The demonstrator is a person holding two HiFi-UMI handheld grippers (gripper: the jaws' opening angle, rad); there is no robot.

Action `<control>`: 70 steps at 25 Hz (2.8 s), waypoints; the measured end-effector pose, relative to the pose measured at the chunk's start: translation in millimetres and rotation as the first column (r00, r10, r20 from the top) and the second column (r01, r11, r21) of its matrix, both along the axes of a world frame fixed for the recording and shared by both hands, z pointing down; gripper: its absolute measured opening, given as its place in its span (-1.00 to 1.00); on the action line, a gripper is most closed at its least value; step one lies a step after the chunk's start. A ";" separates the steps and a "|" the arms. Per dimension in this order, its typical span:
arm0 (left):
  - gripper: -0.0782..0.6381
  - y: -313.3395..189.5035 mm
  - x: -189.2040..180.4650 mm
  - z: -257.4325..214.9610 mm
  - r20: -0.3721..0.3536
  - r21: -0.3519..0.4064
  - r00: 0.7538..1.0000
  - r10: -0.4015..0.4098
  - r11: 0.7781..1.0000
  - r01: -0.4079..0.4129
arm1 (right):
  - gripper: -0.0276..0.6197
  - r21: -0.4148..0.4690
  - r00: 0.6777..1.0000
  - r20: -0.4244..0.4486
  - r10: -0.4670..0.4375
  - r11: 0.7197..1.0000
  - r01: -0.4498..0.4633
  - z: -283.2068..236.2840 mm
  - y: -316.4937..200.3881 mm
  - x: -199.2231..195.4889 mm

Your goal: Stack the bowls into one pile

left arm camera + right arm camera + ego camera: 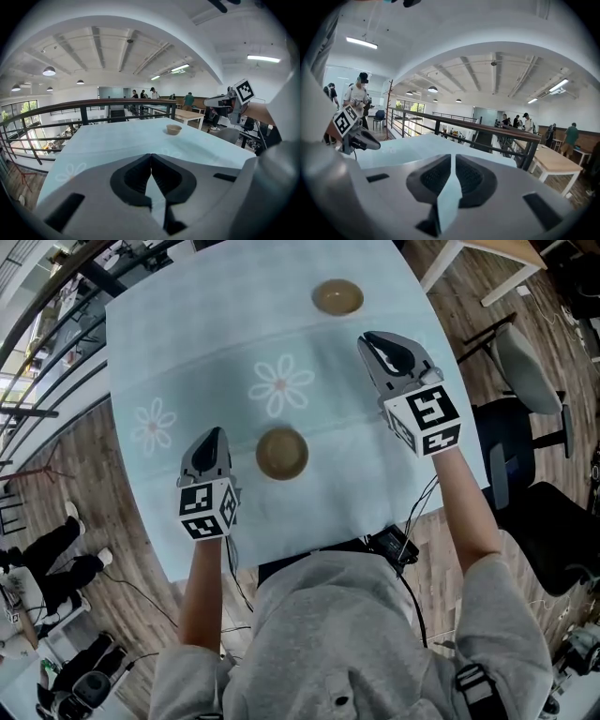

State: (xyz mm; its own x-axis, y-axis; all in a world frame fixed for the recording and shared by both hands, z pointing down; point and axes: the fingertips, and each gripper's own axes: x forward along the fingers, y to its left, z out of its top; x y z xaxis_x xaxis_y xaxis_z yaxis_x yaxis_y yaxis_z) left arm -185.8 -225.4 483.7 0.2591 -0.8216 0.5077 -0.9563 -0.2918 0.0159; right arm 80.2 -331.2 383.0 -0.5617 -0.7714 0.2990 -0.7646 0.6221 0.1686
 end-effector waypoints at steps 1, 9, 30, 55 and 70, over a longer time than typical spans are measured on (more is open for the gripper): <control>-0.73 -2.8 -2.6 3.0 -0.001 -0.005 1.000 -0.002 1.000 0.002 | -0.82 -0.004 1.000 -0.018 -0.003 1.000 0.002 5.4 -6.5 -0.6; -0.73 -16.7 -21.5 38.5 -0.001 -0.055 1.000 -0.016 0.998 0.016 | -0.82 -0.009 0.985 -0.173 0.022 1.000 -0.023 48.7 -62.1 -3.6; -0.73 -55.2 -41.6 111.4 -0.027 -0.165 0.998 -0.062 0.985 0.056 | -0.82 -0.122 0.891 -0.451 -0.048 0.992 -0.008 164.9 -149.9 -1.7; -0.73 -53.3 -46.2 125.2 -0.050 -0.201 0.997 -0.057 0.978 0.046 | -0.82 0.000 0.709 -0.703 -0.051 0.997 0.071 189.3 -161.9 -16.0; -0.73 -40.4 -43.2 94.5 -0.078 -0.158 0.992 -0.100 0.984 0.087 | -0.82 0.045 0.753 -0.645 -0.132 0.977 0.210 145.5 -91.1 -45.3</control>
State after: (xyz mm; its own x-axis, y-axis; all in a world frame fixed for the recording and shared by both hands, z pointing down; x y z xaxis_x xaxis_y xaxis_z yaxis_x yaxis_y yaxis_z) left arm -229.0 -265.8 578.2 0.2323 -0.7584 0.6090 -0.9726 -0.1886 0.1362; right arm 34.9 -422.4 528.6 -0.3984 -0.7299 0.5555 -0.3401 0.6800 0.6496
